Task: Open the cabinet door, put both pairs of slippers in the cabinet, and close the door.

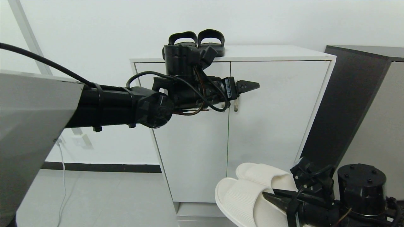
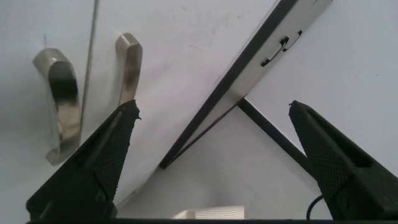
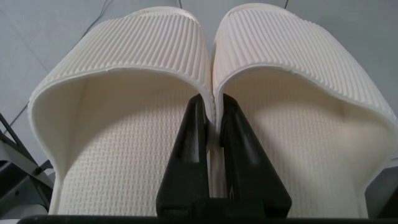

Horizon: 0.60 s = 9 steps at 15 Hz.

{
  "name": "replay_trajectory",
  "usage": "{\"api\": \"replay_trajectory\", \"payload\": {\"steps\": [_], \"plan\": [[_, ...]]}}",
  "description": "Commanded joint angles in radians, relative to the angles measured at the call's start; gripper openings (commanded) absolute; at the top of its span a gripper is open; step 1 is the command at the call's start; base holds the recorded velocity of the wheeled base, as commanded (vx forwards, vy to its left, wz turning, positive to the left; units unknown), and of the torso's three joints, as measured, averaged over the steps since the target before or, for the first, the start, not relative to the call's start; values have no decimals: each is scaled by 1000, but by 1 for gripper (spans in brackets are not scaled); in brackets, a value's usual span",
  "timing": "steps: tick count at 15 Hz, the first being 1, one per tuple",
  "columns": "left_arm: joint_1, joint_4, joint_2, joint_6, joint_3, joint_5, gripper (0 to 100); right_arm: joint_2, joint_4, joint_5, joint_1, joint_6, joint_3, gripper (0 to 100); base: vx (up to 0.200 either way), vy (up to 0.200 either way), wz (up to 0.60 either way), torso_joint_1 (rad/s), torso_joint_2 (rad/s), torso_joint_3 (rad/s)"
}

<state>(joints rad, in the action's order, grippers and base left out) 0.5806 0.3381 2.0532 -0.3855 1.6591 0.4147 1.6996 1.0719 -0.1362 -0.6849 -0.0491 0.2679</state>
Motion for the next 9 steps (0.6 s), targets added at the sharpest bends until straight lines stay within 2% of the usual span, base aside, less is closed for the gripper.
{"api": "replay_trajectory", "payload": {"steps": [1, 4, 6, 9], "plan": [[-2, 1, 12, 1, 7, -2, 100, 0, 0, 0, -1, 0, -1, 0, 0, 0, 0, 0, 0, 0], [-15, -27, 38, 1, 47, -4, 100, 0, 0, 0, -1, 2, 1, 0, 0, 0, 0, 0, 0, 0], [-24, -53, 68, 1, 100, -36, 100, -3, 2, 0, -1, 3, -1, 0, 0, 0, 0, 0, 0, 0], [-24, -85, 97, 1, 154, -39, 100, -3, 5, 0, -1, 8, -1, 0, 0, 0, 0, 0, 0, 0]]}}
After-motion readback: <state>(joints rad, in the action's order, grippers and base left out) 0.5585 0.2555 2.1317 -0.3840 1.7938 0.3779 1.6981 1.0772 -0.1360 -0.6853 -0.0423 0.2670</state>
